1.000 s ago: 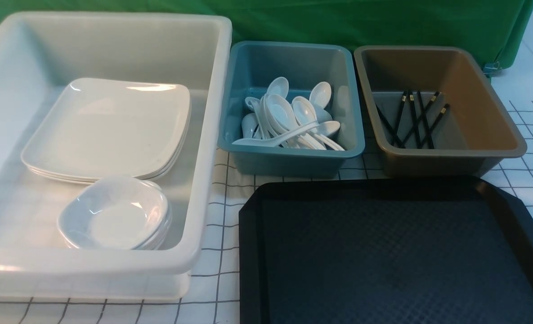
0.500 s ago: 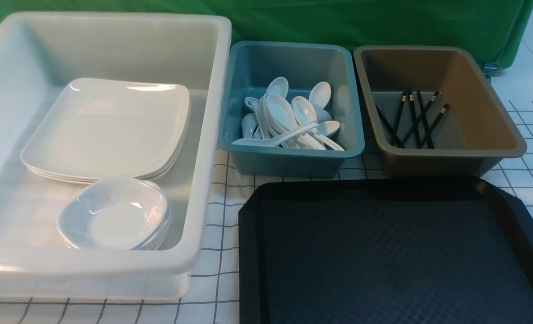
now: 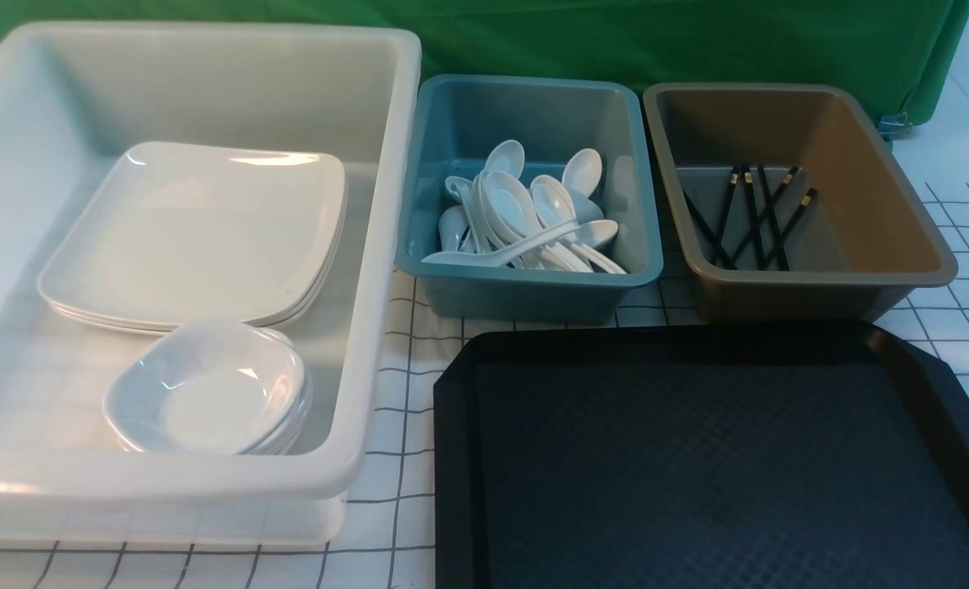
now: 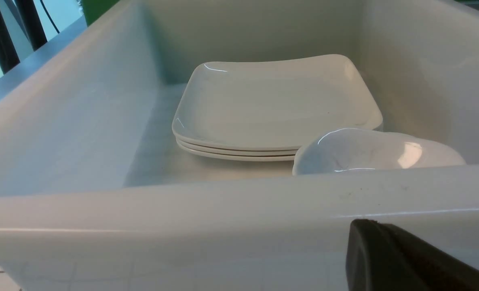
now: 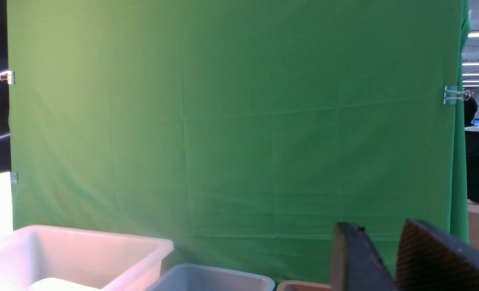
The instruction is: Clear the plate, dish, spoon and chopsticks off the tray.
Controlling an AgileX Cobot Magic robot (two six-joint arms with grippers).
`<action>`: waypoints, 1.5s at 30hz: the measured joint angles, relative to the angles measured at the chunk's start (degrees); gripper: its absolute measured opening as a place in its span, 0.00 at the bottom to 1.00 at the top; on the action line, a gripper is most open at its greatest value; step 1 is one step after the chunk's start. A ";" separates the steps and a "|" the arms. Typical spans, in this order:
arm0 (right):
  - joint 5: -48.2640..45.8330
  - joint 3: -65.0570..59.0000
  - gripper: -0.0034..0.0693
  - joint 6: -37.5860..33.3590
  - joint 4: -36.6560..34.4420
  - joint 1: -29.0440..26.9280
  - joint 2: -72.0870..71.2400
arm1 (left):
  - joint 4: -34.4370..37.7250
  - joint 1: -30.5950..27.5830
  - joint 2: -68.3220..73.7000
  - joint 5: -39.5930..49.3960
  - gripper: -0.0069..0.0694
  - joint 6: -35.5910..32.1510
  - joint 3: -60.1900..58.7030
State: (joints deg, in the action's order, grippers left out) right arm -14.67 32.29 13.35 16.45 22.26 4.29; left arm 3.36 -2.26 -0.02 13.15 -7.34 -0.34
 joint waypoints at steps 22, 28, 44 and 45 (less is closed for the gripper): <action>1.90 -0.84 0.37 -19.55 -19.10 -0.08 1.70 | -0.05 0.00 0.00 0.00 0.10 -1.23 0.00; 2.29 -9.08 0.37 -21.22 -19.10 -12.62 -0.03 | -0.05 0.00 0.00 0.00 0.10 -1.32 0.00; 0.44 -32.64 0.38 -21.06 -19.21 -22.44 -4.16 | -0.32 0.00 0.00 0.11 0.10 -1.36 -0.04; 0.44 -32.64 0.38 -21.05 -19.21 -22.19 -4.16 | -0.38 0.00 0.00 0.16 0.10 -1.36 -0.04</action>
State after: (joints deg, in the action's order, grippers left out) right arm -14.23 -0.34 -7.71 -2.76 0.07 0.13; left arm 2.98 -2.26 -0.02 13.31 -8.71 -0.39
